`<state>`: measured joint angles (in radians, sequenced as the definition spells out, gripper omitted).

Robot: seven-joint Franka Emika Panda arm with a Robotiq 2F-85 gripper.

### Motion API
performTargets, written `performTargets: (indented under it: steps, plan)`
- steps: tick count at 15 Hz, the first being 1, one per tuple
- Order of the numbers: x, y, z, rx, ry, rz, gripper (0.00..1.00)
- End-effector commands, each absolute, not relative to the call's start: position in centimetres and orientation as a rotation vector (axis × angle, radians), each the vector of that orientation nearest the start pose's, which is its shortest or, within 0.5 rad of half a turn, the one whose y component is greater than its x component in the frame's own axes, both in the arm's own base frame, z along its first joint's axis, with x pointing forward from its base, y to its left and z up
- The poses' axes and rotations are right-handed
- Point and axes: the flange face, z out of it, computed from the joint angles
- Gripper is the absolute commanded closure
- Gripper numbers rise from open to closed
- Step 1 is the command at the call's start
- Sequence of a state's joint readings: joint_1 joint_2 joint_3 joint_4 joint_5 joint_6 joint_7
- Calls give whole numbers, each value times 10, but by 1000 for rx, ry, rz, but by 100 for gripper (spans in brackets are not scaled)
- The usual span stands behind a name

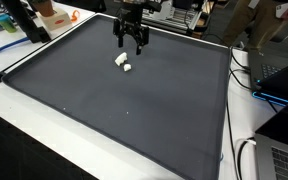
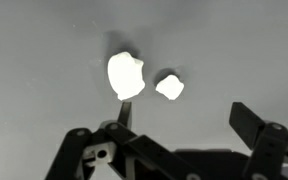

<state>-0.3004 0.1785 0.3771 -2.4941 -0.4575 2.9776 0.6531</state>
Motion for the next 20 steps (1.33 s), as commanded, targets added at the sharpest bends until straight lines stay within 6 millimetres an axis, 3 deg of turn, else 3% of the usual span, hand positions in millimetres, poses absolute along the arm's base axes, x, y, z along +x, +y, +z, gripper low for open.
performTargets:
  steps: [1, 9, 20]
  plan:
    - [494, 70, 255, -3054, 249, -505, 0]
    - [519, 72, 274, -3045, 340, -404, 0]
    - [558, 35, 319, -3110, 299, -18, 0]
